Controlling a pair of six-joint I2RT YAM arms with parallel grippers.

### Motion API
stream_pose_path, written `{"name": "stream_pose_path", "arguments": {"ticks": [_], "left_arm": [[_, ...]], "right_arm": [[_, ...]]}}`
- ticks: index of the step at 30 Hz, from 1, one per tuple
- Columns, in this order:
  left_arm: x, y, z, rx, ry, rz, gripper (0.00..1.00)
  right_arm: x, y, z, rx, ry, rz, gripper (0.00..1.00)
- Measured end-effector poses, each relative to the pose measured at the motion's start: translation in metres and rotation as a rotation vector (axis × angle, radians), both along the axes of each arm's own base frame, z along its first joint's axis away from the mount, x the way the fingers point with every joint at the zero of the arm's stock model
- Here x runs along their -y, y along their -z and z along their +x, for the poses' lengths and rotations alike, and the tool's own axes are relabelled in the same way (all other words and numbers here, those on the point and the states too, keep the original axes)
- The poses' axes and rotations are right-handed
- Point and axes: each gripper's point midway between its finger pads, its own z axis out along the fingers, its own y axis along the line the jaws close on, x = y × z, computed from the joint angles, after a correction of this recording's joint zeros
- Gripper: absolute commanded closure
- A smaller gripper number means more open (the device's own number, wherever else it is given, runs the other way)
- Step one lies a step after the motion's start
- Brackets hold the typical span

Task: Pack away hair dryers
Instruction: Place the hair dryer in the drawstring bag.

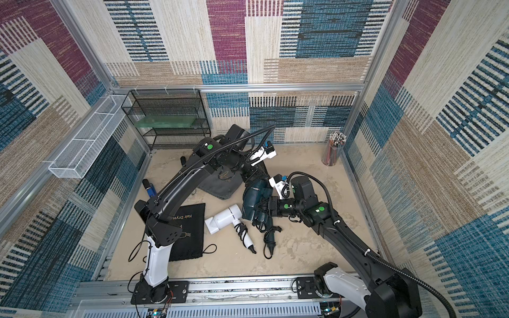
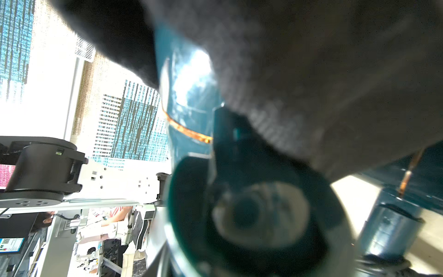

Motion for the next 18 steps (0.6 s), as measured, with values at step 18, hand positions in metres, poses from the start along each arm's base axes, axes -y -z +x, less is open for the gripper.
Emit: {"name": "stream_pose_path", "arguments": {"ticks": [18], "left_arm": [[-0.005, 0.013, -0.011, -0.001, 0.012, 0.045, 1.0]], "right_arm": [[0.013, -0.014, 0.016, -0.03, 0.148, 0.066, 1.0]]}}
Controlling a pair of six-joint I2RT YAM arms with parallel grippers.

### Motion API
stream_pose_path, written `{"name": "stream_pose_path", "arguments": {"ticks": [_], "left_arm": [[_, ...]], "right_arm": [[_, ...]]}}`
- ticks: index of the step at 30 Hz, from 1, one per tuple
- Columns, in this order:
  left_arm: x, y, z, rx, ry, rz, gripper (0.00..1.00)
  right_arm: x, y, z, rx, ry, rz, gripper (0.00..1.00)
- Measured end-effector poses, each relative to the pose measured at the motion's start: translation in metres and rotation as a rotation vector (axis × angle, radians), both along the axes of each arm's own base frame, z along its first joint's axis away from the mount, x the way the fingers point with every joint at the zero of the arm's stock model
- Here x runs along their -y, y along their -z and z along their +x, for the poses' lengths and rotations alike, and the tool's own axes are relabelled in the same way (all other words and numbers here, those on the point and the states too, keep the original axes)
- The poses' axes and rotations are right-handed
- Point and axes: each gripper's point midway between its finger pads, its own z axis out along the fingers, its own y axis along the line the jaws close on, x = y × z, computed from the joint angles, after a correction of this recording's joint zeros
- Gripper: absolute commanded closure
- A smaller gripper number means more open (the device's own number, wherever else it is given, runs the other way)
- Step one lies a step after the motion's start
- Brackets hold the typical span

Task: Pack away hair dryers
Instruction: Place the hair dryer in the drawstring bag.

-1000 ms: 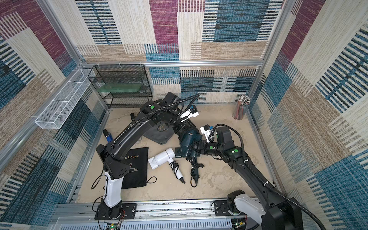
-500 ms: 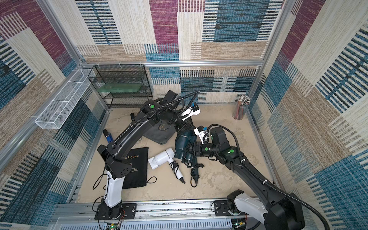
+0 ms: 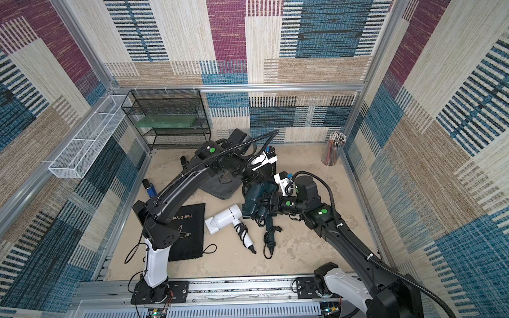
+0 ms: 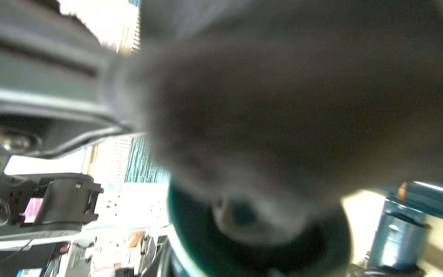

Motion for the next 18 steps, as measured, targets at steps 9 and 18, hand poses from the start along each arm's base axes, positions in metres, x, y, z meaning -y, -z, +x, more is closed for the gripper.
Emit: {"name": "stream_pose_path", "arguments": {"ticks": [9, 18], "left_arm": [[-0.01, 0.009, -0.004, 0.005, 0.002, 0.042, 1.0], [-0.016, 0.025, -0.008, -0.021, -0.003, 0.081, 1.0]], "right_arm": [[0.024, 0.01, 0.004, -0.076, 0.127, 0.051, 1.0], [0.037, -0.004, 0.008, -0.108, 0.192, 0.143, 1.0]]}}
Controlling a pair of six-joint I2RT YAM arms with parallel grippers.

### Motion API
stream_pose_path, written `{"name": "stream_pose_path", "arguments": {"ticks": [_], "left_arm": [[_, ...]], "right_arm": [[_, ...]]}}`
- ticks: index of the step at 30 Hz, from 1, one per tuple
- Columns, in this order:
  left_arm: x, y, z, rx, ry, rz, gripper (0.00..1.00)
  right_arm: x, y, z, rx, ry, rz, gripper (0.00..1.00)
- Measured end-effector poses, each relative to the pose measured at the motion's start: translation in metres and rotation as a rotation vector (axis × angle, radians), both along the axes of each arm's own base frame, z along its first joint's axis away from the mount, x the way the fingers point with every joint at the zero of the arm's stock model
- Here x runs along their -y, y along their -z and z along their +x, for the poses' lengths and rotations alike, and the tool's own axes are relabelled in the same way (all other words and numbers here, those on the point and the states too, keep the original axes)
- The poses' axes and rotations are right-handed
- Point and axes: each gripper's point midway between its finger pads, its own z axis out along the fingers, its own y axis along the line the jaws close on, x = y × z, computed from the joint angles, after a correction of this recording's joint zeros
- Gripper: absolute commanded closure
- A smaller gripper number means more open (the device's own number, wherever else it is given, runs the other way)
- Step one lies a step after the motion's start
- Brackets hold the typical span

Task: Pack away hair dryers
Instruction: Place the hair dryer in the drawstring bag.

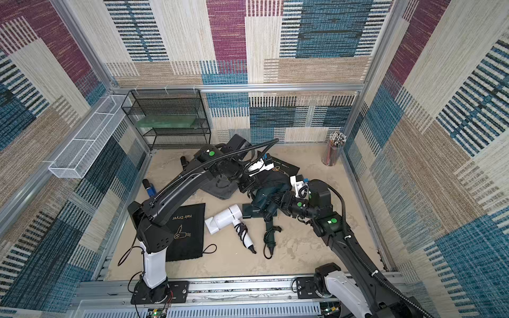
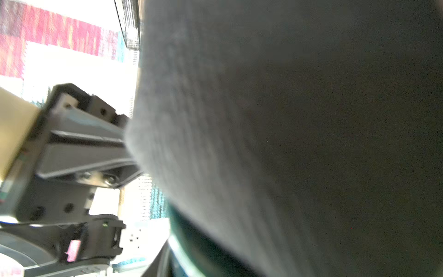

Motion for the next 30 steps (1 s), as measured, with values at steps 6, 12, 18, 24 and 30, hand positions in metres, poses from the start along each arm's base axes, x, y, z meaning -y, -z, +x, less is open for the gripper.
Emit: {"name": "stream_pose_path", "arguments": {"ticks": [6, 12, 18, 24, 30], "left_arm": [[-0.001, 0.003, -0.001, -0.005, -0.005, 0.003, 1.0], [-0.005, 0.005, -0.011, -0.042, -0.003, -0.001, 1.0], [-0.006, 0.012, -0.016, -0.077, 0.0, 0.004, 1.0], [-0.005, 0.009, -0.017, -0.08, -0.001, -0.007, 1.0], [-0.005, 0.019, -0.015, -0.095, -0.011, 0.015, 1.0]], "right_arm": [[0.004, 0.001, 0.002, -0.033, 0.026, 0.021, 1.0], [0.01, 0.002, 0.005, -0.056, 0.088, 0.051, 1.0], [0.014, 0.002, 0.009, -0.084, 0.134, 0.066, 1.0], [0.017, -0.008, 0.014, -0.077, 0.162, 0.087, 1.0], [0.019, -0.009, 0.02, -0.092, 0.183, 0.098, 1.0]]}}
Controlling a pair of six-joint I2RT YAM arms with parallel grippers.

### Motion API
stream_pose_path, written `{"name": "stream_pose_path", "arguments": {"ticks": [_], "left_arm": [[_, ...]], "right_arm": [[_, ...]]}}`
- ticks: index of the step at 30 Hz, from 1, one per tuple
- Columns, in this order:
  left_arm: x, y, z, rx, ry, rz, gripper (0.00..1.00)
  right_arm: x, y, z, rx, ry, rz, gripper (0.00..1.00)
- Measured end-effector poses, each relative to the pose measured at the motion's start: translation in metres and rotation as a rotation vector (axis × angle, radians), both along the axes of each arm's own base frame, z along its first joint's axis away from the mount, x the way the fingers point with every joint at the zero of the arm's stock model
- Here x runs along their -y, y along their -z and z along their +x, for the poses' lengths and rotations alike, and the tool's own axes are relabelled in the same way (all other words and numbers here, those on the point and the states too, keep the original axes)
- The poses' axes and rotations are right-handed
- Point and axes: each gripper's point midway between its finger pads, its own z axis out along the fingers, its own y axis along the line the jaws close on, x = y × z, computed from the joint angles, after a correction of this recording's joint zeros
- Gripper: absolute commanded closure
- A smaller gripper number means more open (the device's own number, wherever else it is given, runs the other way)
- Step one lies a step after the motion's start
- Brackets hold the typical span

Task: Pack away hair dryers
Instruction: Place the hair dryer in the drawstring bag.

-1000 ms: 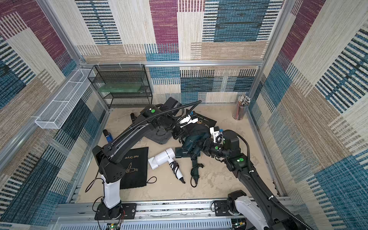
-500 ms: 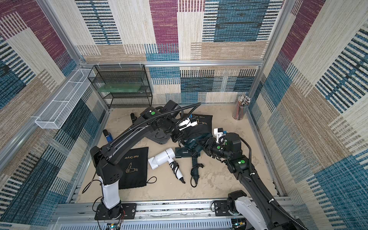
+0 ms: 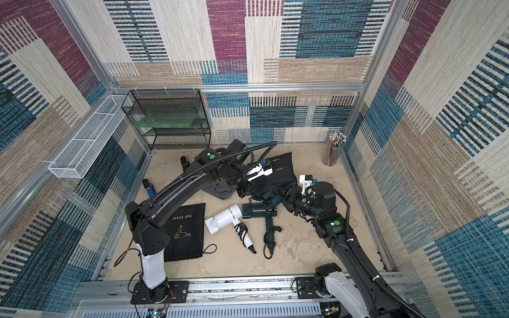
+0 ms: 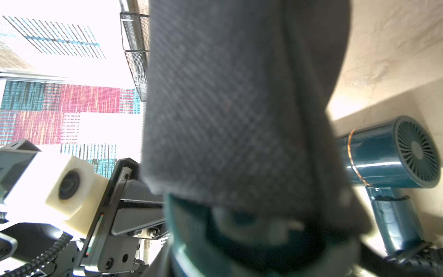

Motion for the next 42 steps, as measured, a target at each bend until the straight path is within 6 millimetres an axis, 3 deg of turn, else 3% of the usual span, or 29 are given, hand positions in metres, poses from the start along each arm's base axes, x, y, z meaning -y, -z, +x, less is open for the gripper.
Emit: {"name": "stream_pose_path", "arguments": {"ticks": [7, 16, 23, 27, 34, 39, 42], "left_arm": [[-0.008, 0.01, 0.015, 0.054, -0.037, 0.078, 1.0], [-0.006, -0.003, -0.011, -0.03, 0.017, 0.02, 1.0], [0.005, -0.029, -0.017, -0.043, 0.045, -0.06, 1.0], [0.016, -0.032, -0.017, -0.053, 0.067, -0.086, 1.0], [0.022, -0.026, -0.018, -0.062, 0.076, -0.079, 1.0], [0.025, -0.04, -0.014, -0.029, 0.079, -0.104, 1.0], [0.03, -0.048, -0.009, -0.006, 0.081, -0.127, 1.0]], "right_arm": [[0.0, 0.001, 0.001, -0.015, -0.002, 0.005, 1.0], [0.001, 0.002, 0.003, -0.02, 0.01, -0.001, 1.0], [0.003, 0.0, 0.008, -0.016, 0.022, -0.023, 0.93], [0.007, 0.003, 0.01, -0.023, 0.042, -0.043, 0.93], [0.008, 0.003, 0.018, -0.046, 0.042, -0.073, 0.66], [0.011, 0.007, 0.023, -0.062, 0.032, -0.093, 0.5], [0.013, 0.012, 0.027, -0.073, 0.032, -0.104, 0.46]]}}
